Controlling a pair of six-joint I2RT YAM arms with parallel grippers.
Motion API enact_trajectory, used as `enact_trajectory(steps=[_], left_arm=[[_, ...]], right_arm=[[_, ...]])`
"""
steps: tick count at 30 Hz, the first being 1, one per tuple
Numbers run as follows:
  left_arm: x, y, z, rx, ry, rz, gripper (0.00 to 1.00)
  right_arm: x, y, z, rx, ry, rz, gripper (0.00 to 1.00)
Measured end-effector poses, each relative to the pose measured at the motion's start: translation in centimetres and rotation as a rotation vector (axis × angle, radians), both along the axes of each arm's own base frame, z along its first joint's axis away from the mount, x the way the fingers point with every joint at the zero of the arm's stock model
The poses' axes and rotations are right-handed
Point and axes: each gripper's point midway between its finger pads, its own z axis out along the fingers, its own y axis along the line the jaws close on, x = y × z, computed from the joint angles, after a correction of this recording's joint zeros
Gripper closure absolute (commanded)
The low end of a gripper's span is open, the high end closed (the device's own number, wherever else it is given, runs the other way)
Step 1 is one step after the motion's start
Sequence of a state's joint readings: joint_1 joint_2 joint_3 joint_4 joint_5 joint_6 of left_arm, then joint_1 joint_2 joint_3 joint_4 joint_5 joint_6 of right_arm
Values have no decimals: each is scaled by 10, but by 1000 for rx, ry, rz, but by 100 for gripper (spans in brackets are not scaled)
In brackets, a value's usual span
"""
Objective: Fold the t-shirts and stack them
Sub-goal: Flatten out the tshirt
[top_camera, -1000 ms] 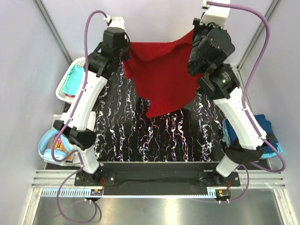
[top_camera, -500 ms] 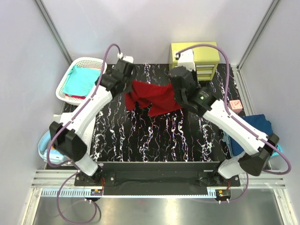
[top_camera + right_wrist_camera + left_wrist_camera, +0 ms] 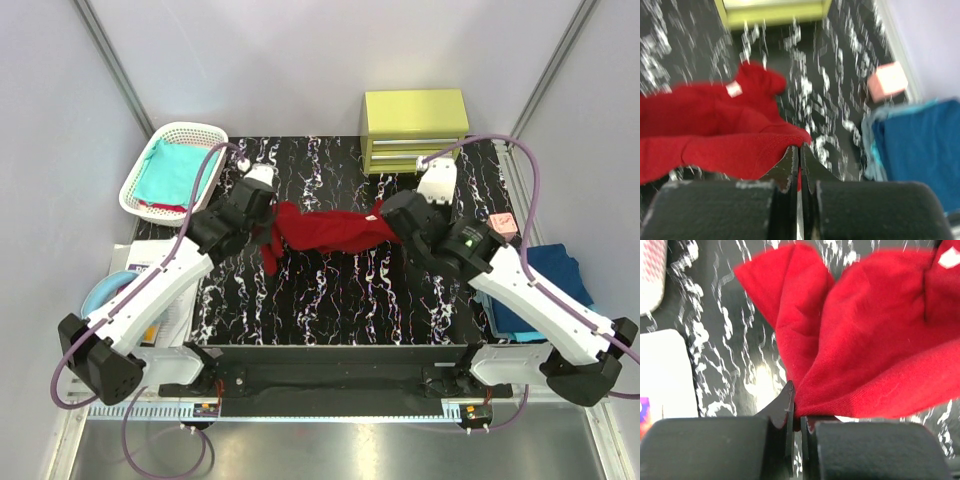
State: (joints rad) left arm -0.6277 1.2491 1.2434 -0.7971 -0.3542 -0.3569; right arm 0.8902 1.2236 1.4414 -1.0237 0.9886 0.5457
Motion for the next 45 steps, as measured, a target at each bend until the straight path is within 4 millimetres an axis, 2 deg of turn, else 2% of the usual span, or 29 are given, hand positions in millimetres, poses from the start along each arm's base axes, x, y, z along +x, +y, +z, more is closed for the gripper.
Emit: enact_trajectory(steps=[4,8,13,18,26,33,35,37,38,39,40,41,42,44,45], left_arm=[[-19,-4,-26,22,66,-21,92],[-34,-7,-46,31,117,-32,92],[-51,-8,-68,39,181,-37,92],[-60,-13,-72,23,213,-37,93],[-79,-9,-88,65,312,-24,92],[-100,-14,-102,56,388,-45,85],[-107,-14,-108,56,415,-52,75],[-113,-15,-112,55,436,-58,64],[-116,-16,-114,59,444,-63,51],[-117,-16,-114,62,448,-67,44],[-119,-17,-114,64,449,-72,39],[-120,-18,-114,66,450,-73,25],[-120,-18,-114,67,449,-74,21],[-119,-18,-112,71,441,-75,11],[-118,-19,-110,71,435,-76,9]], right_arm=[[-20,-1,-45,2,124,3,100],[-39,-9,-72,25,206,-12,100],[-55,-16,-81,75,250,-30,100],[-65,-13,-89,114,308,-25,100],[-84,6,-122,100,514,16,100],[-105,20,-144,107,668,53,100],[-110,20,-148,109,690,56,100],[-112,20,-150,113,701,56,87],[-112,20,-150,116,702,55,80],[-112,20,-150,119,700,52,72],[-112,20,-149,123,698,50,69],[-112,20,-149,124,695,47,66],[-111,20,-148,123,690,47,56],[-109,21,-144,126,676,47,49],[-106,21,-140,126,665,50,46]])
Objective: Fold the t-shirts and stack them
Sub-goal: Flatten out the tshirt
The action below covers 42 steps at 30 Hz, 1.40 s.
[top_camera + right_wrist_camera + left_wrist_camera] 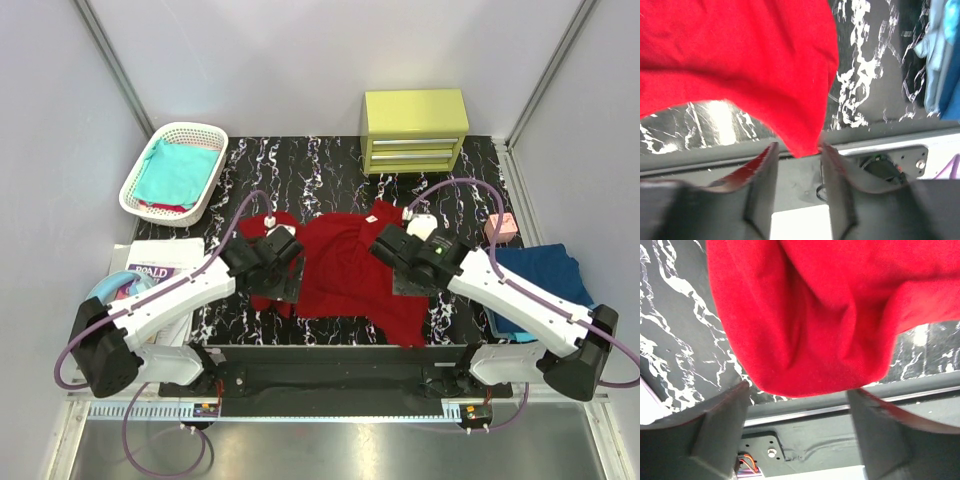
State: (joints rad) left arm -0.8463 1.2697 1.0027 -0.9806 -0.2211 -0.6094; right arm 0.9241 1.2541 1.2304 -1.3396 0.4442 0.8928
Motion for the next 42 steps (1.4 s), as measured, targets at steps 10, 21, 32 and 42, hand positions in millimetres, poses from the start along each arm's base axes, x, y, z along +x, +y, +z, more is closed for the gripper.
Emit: enact_trajectory(steps=[10,21,32,42], left_arm=[[49,-12,60,-28,-212,30,1],[134,36,53,6,-260,256,1],[177,10,37,-38,-245,225,1],[164,10,15,-41,-191,213,1]], right_arm=[[55,10,50,3,-175,4,42],[165,-27,25,-13,-198,-148,50],[253,19,-37,-32,-131,-64,54],[223,5,-98,-92,-3,-68,57]])
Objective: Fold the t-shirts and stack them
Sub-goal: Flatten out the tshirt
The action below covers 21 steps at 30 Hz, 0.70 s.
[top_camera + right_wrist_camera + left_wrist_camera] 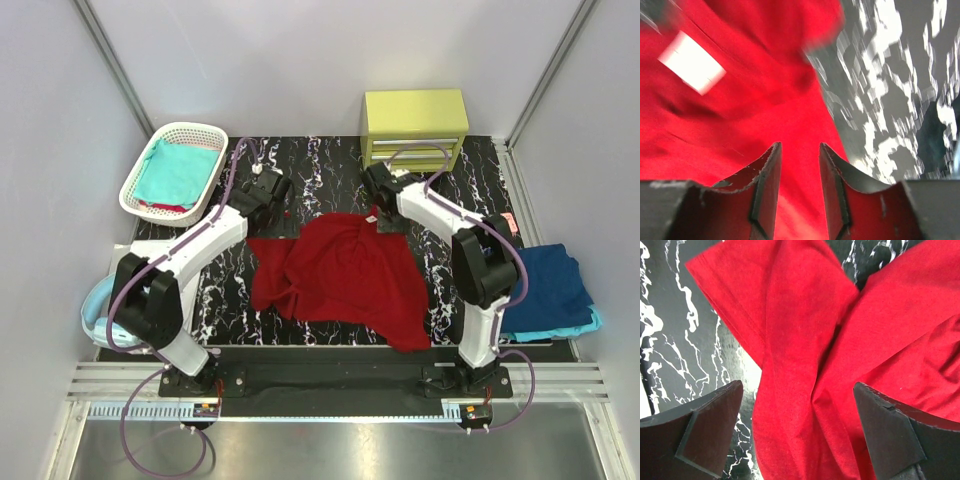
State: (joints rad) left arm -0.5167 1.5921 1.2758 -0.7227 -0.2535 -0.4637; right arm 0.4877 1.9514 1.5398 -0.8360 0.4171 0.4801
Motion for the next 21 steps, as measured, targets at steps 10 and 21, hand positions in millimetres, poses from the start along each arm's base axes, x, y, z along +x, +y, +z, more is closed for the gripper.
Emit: enact_trajectory(steps=[10,21], left_arm=[[-16,-8,-3,-20,4,-41,1],[-31,-24,-10,-12,19,-101,1]], right_arm=[[-104,-43,6,44,20,-70,60],[-174,25,-34,56,120,92,59]])
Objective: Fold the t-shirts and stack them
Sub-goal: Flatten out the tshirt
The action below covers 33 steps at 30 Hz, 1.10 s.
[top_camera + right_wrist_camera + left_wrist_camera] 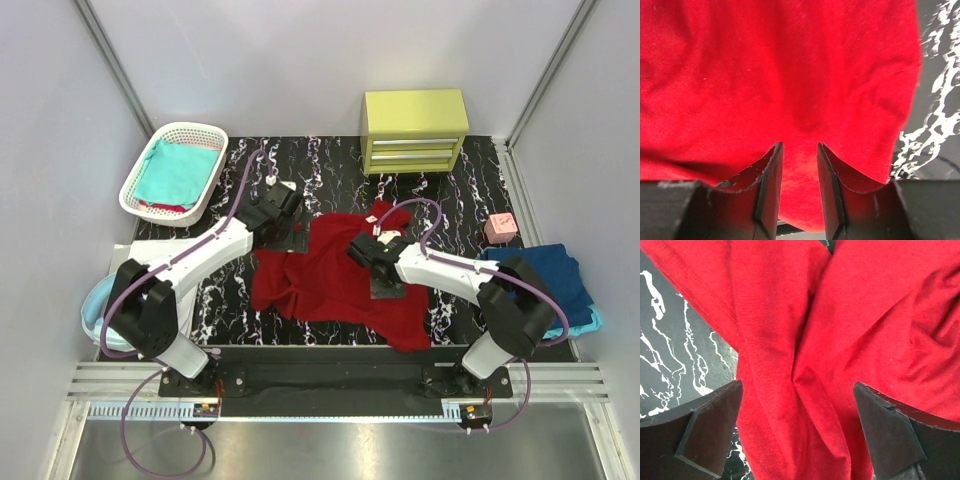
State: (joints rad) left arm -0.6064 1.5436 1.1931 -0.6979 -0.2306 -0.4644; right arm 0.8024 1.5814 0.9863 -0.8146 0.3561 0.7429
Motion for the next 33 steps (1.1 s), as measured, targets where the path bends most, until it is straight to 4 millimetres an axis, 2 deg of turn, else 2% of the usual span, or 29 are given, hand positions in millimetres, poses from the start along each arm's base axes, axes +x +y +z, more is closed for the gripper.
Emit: enact_trajectory(steps=[6,19,28,33], left_arm=[[-2,-4,0,0,0,-13,1],[-10,2,-4,7,10,-12,1],[-12,3,-6,12,16,-12,1],[-12,3,-6,11,15,-13,1]], right_arm=[[0,4,-4,5,-2,-24,56],[5,-3,-3,-25,-42,-68,52],[-7,-20,-15,-92,-5,-125,54],[-10,-22,-20,-111,12,-140,64]])
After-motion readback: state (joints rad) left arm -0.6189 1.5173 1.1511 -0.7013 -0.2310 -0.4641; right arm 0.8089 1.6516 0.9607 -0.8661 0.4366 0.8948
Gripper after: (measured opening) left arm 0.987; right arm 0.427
